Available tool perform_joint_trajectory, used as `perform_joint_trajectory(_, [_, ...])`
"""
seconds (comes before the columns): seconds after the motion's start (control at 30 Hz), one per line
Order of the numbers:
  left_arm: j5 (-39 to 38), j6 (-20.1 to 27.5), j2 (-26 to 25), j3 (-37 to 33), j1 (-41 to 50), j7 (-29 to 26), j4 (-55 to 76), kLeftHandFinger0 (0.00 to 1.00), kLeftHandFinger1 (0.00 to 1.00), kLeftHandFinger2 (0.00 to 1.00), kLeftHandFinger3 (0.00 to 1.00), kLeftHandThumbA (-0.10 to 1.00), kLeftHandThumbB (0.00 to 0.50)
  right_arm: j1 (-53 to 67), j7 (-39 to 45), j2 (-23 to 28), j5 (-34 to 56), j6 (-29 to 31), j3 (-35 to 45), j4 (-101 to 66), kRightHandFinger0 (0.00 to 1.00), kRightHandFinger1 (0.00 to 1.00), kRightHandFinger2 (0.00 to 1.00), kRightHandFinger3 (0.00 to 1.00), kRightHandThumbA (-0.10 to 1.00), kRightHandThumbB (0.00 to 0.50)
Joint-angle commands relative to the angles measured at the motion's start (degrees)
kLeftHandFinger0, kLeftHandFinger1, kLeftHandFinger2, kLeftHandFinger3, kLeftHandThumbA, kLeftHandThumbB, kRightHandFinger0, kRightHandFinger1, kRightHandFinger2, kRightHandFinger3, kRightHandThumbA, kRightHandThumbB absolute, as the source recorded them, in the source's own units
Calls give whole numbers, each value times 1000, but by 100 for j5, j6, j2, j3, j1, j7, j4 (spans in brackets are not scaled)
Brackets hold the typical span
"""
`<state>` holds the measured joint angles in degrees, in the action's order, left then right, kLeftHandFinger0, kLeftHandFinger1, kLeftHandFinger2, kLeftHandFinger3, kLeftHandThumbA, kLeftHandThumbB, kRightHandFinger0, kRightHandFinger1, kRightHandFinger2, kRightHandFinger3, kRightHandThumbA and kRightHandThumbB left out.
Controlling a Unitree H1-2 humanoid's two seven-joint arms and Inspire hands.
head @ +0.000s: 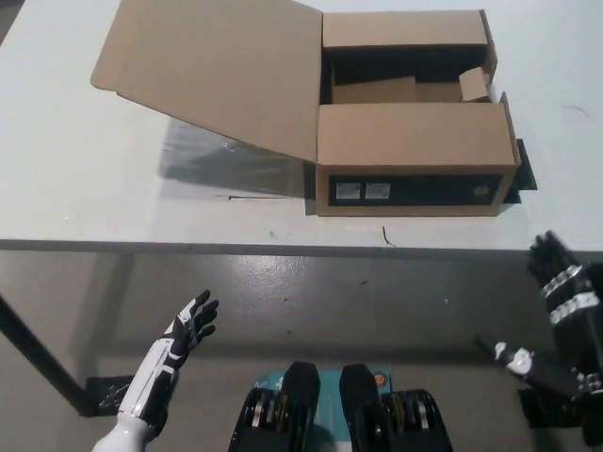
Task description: A small storage box is placed at the center of the table and the robot uses its right hand to slide under its lid and push it upwards to open it
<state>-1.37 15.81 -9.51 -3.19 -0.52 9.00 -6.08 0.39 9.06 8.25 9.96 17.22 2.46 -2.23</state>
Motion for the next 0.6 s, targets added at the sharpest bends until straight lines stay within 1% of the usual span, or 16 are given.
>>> perform_joint_trajectory(0.0, [-66, 220, -76, 1, 19, 111, 136, 1000, 1000, 1000, 1000, 1000, 295, 110, 166, 10, -47, 741, -54, 360, 1000, 1000, 1000, 1000, 1000, 214])
perform_joint_trajectory(0.07, [-36, 260, -68, -18, 8, 110, 103, 1000, 1000, 1000, 1000, 1000, 286, 145, 88, -13, -83, 685, -36, 495, 1000, 1000, 1000, 1000, 1000, 249])
perform_joint_trajectory(0.17, [-48, 258, -62, -4, 4, 97, 92, 1000, 1000, 1000, 1000, 1000, 295, 211, 81, -31, -46, 566, -52, 538, 1000, 1000, 1000, 1000, 1000, 243])
perform_joint_trajectory(0.27, [-85, 295, -32, -4, 136, 113, 117, 1000, 1000, 1000, 1000, 1000, 285, 450, 5, -50, -216, 547, -61, 552, 1000, 1000, 1000, 1000, 1000, 269])
perform_joint_trajectory(0.3, [-85, 297, -27, -5, 149, 114, 120, 1000, 1000, 1000, 1000, 1000, 285, 467, 7, -48, -220, 545, -61, 547, 1000, 1000, 1000, 1000, 1000, 270])
perform_joint_trajectory(0.33, [-56, 316, -27, -12, 176, 108, 123, 1000, 1000, 1000, 1000, 1000, 274, 571, 0, -21, -282, 505, -63, 563, 1000, 1000, 1000, 1000, 1000, 288])
perform_joint_trajectory(0.4, [-43, 278, -16, -7, 199, 96, 141, 1000, 1000, 1000, 1000, 1000, 280, 655, 41, 7, -263, 473, -75, 616, 1000, 1000, 1000, 1000, 1000, 296])
perform_joint_trajectory(0.47, [-73, 360, -12, 3, 179, 109, 76, 1000, 1000, 1000, 1000, 1000, 280, 729, 79, 2, -207, 445, -88, 713, 1000, 1000, 1000, 1000, 1000, 286])
perform_joint_trajectory(0.53, [-97, 363, -1, 42, 93, 87, -3, 1000, 1000, 1000, 1000, 1000, 307, 623, 94, 27, -226, 407, -101, 763, 1000, 1000, 1000, 1000, 1000, 276])
perform_joint_trajectory(0.57, [-97, 363, -1, 42, 93, 87, -3, 1000, 1000, 1000, 1000, 1000, 307, 623, 94, 27, -226, 407, -101, 763, 1000, 1000, 1000, 1000, 1000, 276])
